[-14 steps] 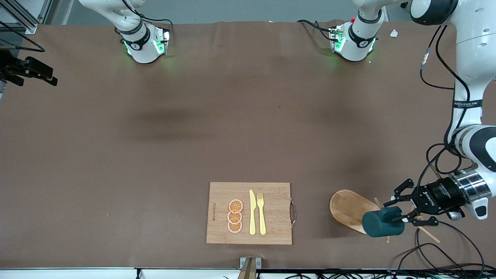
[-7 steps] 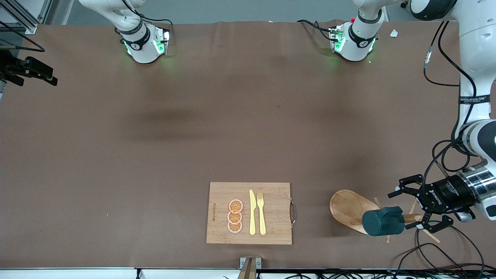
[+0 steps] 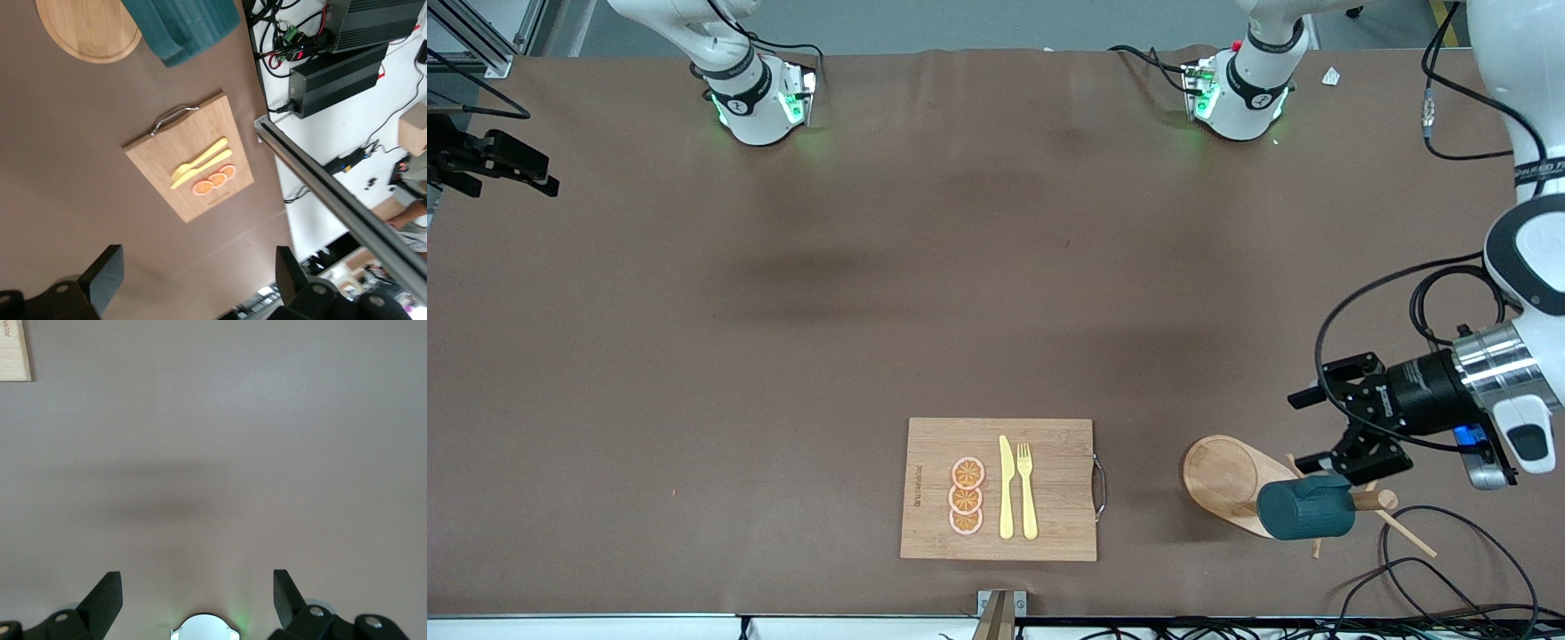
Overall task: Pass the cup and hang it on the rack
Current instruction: 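Open the left gripper and draw it back from the rack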
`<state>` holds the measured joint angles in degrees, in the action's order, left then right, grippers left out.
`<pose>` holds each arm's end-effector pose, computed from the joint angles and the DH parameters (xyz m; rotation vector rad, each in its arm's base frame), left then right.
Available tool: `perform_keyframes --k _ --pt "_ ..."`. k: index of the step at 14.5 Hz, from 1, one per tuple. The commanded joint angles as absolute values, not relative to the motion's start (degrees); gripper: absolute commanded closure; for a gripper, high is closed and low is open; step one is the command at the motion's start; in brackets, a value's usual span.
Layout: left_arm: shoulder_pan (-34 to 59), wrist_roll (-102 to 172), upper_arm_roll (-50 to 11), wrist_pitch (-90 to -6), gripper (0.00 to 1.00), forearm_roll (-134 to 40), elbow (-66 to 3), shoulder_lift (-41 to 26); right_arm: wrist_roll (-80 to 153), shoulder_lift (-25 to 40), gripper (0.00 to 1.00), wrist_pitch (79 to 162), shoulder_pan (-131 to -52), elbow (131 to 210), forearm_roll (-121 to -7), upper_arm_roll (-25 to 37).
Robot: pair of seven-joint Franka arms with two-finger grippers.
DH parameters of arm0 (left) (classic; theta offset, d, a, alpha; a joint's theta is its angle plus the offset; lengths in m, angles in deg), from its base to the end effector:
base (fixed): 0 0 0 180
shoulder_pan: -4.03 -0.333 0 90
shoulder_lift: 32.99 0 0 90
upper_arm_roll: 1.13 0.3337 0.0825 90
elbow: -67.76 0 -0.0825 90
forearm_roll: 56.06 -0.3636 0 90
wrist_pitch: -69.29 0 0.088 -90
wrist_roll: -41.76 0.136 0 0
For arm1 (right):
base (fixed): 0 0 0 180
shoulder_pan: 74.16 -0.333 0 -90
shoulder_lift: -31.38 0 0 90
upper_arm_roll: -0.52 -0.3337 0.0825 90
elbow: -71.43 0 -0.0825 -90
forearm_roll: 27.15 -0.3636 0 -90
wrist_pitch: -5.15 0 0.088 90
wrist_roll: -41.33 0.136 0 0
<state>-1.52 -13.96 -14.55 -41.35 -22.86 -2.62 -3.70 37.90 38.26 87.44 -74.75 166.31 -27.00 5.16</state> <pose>0.7127 -0.1098 0.5159 2.1367 1.2113 -0.2356 0.4752 -0.0366 0.6250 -3.1241 0.0156 0.1554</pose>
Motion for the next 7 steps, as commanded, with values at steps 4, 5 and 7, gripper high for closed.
perform_keyframes --k 4,5,7 --pt "-2.2 -1.0 -20.5 -34.4 0.0 -45.0 -4.0 -10.0 38.2 39.8 0.0 88.2 -75.0 167.6 -27.2 5.4" --pt "-2.0 4.2 -20.6 -32.2 0.0 -47.6 -4.0 -11.1 38.2 39.8 0.0 88.2 -75.0 167.5 -27.2 5.3" --pt "-2.0 13.5 -19.5 -29.9 0.0 -52.3 -4.8 -13.6 38.3 39.8 0.0 88.0 -75.0 167.6 -27.2 5.3"
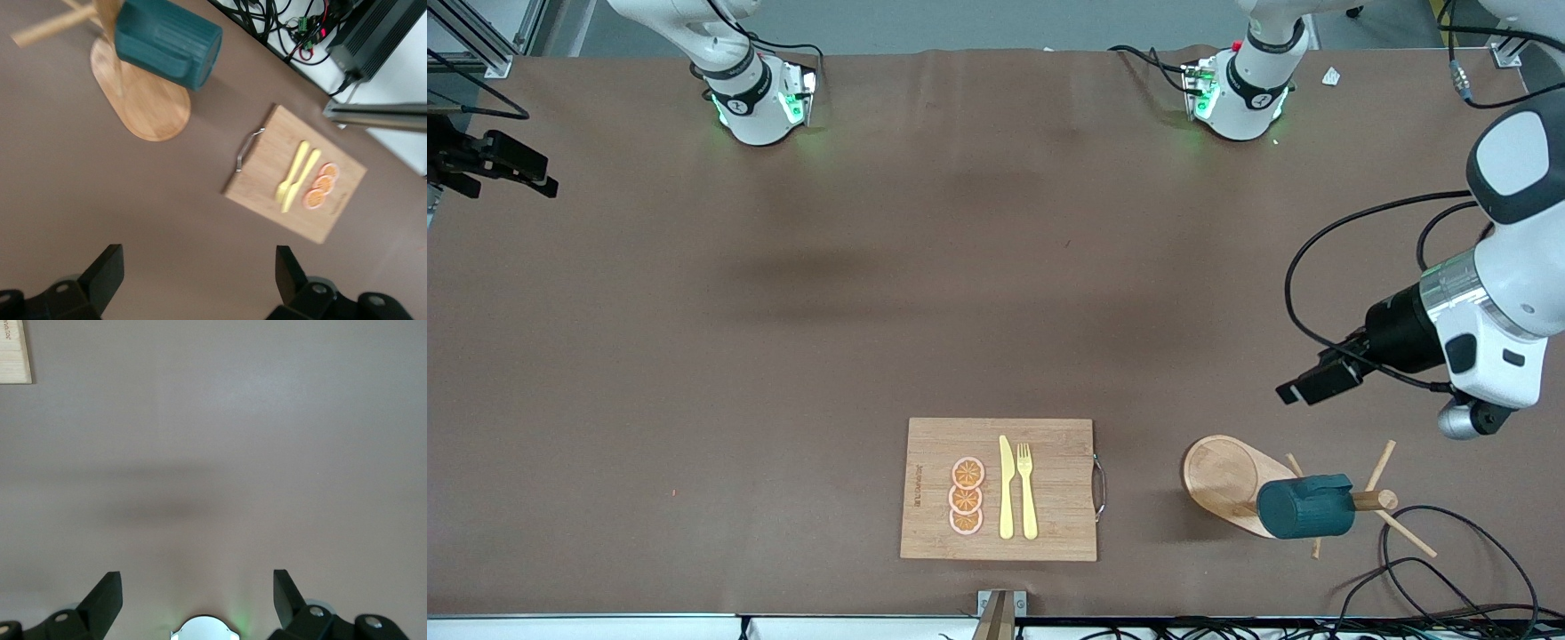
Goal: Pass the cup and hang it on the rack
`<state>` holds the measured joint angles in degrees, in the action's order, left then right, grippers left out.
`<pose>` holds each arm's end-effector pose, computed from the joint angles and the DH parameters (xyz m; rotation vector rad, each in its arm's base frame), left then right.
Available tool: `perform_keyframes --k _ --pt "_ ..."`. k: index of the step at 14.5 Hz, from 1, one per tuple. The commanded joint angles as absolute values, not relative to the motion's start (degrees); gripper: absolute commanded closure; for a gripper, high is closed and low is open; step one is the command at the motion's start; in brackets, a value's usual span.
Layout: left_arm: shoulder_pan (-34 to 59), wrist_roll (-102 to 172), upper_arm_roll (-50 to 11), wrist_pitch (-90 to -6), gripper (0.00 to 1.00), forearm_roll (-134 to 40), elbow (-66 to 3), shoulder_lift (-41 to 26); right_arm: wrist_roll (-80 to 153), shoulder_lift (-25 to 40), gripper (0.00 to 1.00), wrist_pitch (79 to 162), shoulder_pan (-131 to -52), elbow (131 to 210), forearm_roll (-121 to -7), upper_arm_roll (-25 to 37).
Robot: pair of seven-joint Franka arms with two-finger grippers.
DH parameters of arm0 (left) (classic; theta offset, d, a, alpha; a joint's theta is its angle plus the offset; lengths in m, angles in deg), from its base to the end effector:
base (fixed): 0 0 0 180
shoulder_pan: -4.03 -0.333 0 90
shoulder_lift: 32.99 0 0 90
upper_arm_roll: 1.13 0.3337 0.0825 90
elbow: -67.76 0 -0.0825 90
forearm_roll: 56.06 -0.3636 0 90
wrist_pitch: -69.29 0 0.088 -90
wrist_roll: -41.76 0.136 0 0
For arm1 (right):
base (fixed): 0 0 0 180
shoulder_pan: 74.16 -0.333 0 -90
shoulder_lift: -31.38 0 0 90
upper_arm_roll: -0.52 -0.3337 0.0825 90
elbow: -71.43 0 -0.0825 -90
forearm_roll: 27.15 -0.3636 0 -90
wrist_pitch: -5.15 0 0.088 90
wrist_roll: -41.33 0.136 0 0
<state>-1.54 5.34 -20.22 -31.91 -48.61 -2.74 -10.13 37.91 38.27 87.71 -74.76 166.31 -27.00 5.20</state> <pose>0.6628 -0.1279 0.5612 2.7720 0.6338 0.0521 0.4758 -0.0369 0.6255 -3.1247 0.0167 0.1478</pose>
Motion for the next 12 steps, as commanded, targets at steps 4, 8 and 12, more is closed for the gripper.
perform_keyframes --k 4,8,12 --pt "4.9 30.4 -7.4 -29.6 0.0 -53.3 -15.4 -24.8 38.3 39.9 0.0 87.8 -75.0 167.7 -27.2 5.4" --pt "5.1 35.0 -6.9 -28.1 0.0 -53.3 -25.6 -34.1 38.3 39.9 0.0 87.9 -75.0 167.6 -27.2 5.3" --pt "4.7 36.0 -6.9 -24.6 0.0 -53.2 -30.7 -39.5 38.3 39.9 0.0 87.9 -75.0 167.6 -27.2 5.3"
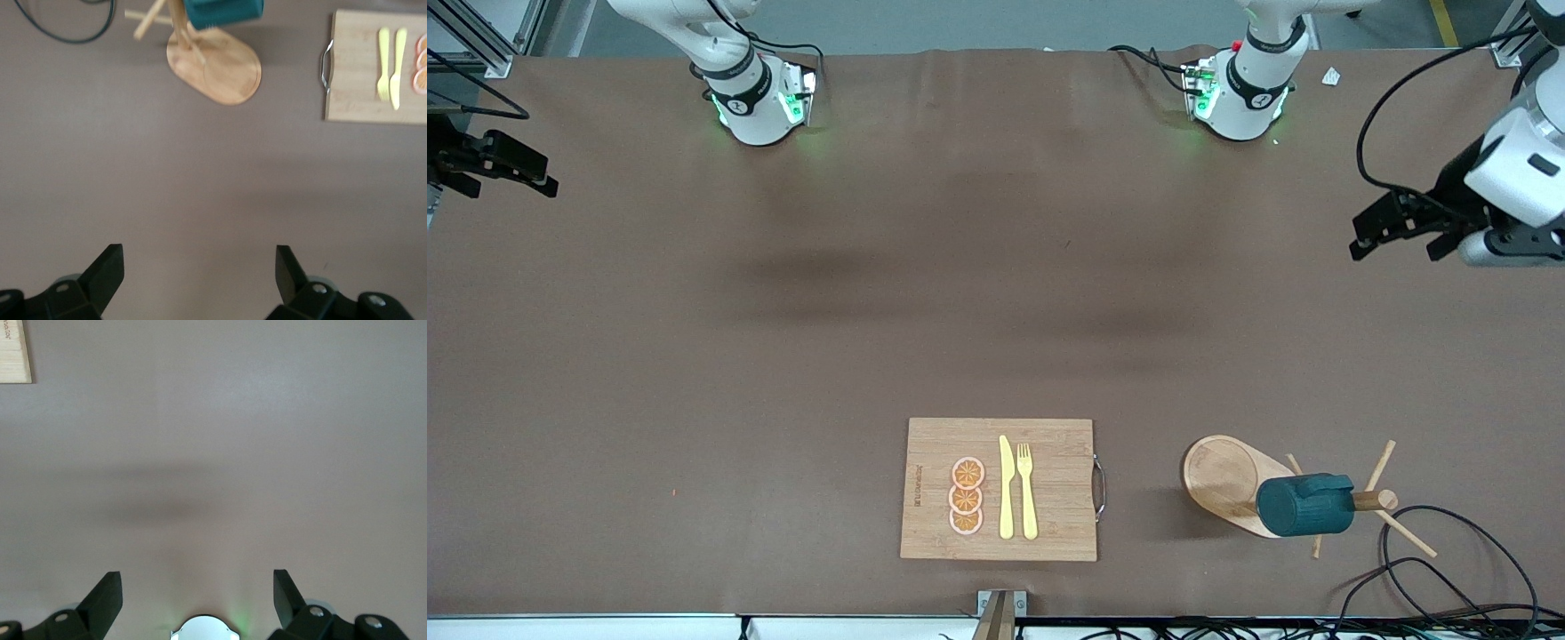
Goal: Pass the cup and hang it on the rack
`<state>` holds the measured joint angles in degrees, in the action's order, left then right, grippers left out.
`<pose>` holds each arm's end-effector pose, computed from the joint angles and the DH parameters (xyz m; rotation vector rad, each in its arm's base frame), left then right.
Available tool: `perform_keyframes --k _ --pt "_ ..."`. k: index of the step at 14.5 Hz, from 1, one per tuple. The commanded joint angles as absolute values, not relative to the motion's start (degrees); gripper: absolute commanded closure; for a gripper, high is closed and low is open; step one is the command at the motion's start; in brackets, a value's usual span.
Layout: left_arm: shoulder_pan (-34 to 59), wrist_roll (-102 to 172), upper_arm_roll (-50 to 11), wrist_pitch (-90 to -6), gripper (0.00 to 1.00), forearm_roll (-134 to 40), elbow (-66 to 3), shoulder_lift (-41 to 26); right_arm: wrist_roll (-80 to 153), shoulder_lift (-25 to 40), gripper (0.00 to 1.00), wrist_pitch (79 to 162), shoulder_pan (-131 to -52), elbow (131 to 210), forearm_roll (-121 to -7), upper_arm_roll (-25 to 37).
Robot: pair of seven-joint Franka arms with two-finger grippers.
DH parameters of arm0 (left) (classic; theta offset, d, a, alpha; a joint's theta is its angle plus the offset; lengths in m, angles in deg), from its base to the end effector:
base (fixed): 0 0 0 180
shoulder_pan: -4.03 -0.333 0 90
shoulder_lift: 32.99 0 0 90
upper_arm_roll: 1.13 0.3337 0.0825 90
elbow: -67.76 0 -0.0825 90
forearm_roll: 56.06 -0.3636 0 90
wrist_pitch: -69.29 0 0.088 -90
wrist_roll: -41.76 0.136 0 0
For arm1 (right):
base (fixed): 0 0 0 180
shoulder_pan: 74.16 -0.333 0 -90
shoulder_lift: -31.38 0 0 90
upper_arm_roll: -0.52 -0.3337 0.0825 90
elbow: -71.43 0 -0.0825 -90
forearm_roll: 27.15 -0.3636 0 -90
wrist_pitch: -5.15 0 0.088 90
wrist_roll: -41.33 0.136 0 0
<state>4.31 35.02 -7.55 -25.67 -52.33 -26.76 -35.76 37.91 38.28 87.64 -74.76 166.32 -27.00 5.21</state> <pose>0.5231 -0.0713 0.6109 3.0750 0.0069 0.0744 0.4755 -0.0370 0.6254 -3.1245 0.0169 0.1497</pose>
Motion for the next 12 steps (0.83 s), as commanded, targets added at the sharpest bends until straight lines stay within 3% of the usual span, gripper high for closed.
perform_keyframes --k 1,12 --pt "4.7 36.0 -6.8 -23.4 0.0 -53.1 -30.7 -39.8 38.3 39.9 0.0 87.9 -75.0 167.6 -27.2 5.3" --pt "4.6 40.6 -6.8 -19.7 0.0 -57.7 -28.0 -40.6 38.3 39.9 0.0 87.9 -75.1 167.6 -27.2 5.2"
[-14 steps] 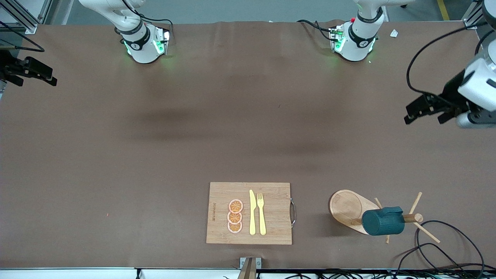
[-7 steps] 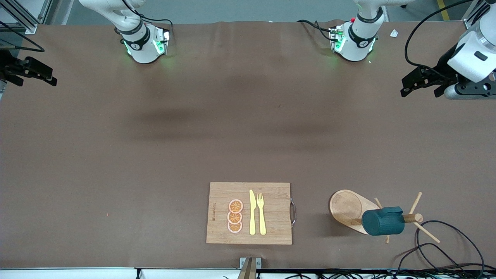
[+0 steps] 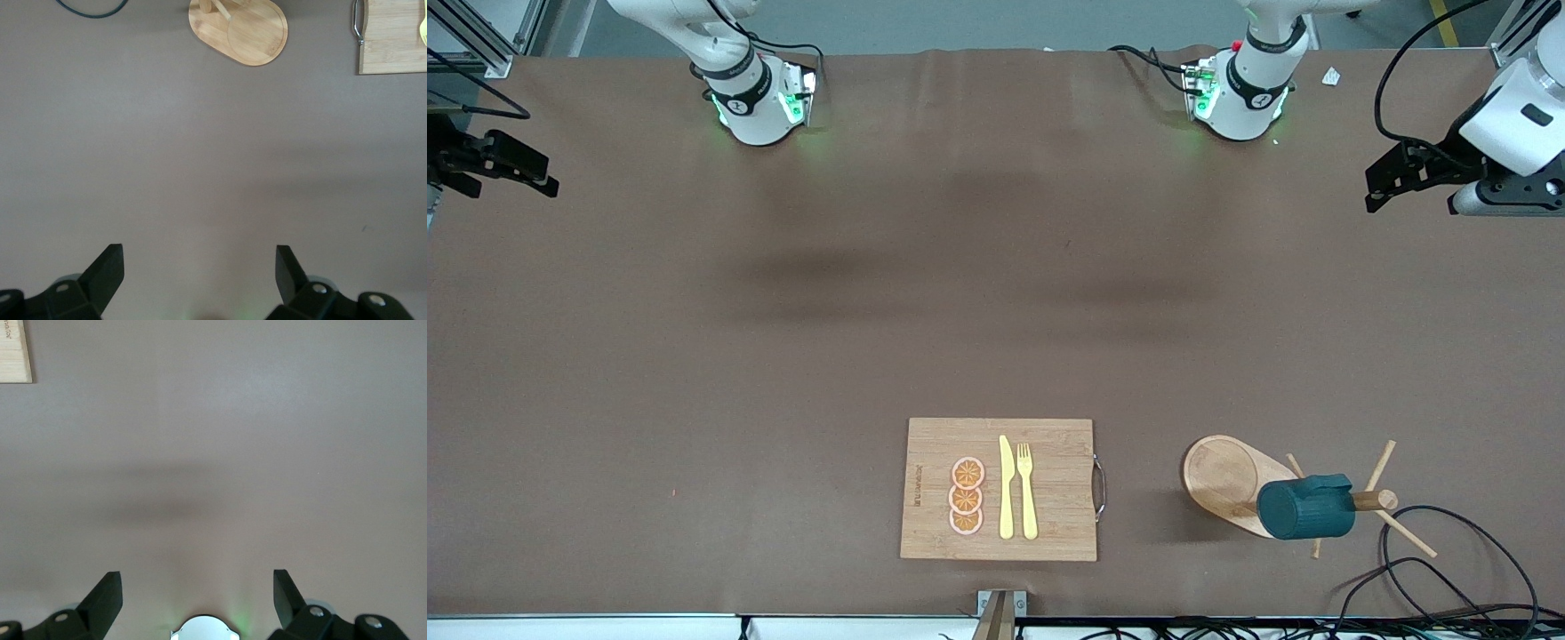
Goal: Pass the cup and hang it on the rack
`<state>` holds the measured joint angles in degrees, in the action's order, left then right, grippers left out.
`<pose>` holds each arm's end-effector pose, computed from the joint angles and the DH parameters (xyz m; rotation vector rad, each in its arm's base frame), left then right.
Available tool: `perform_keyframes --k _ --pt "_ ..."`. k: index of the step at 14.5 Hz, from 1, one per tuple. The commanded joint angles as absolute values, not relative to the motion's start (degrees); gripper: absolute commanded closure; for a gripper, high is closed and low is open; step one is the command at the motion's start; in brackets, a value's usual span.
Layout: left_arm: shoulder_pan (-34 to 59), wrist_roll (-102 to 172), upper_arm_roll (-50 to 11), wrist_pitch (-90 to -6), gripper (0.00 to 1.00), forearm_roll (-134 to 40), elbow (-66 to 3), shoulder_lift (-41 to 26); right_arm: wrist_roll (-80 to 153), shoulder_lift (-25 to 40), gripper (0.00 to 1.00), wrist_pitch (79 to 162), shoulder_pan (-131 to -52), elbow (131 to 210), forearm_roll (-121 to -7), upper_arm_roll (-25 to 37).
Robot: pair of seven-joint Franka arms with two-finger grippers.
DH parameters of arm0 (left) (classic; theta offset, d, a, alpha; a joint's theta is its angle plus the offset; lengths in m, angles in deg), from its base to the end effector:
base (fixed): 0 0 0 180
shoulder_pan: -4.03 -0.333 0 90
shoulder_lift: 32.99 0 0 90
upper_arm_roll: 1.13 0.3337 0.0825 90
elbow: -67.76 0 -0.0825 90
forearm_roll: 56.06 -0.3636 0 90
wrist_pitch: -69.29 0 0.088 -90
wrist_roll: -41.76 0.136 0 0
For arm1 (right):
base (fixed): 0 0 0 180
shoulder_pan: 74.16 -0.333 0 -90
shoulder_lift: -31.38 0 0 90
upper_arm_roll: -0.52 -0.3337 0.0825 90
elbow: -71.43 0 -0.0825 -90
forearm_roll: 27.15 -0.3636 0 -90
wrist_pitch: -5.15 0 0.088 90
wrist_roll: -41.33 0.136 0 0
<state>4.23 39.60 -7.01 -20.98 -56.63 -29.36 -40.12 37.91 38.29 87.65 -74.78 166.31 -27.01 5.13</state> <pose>0.4899 -0.0541 0.6210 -3.1175 0.1055 -0.0091 0.4756 -0.0361 0.6256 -3.1246 0.0142 0.1488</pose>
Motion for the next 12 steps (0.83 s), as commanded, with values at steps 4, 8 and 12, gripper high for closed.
perform_keyframes --k 4,8,12 --pt "4.4 40.5 -6.8 -19.1 0.0 -56.8 -25.8 -39.3 38.3 39.9 0.0 87.9 -75.1 167.6 -27.2 5.2" --pt "4.6 40.2 -6.8 -18.2 0.0 -53.9 -24.6 -38.6 38.3 39.9 0.0 87.9 -75.0 167.6 -27.2 5.3" --pt "4.4 40.4 -6.7 -17.5 0.0 -54.1 -24.2 -38.4 38.3 39.9 0.0 88.0 -75.0 167.6 -27.2 5.3"
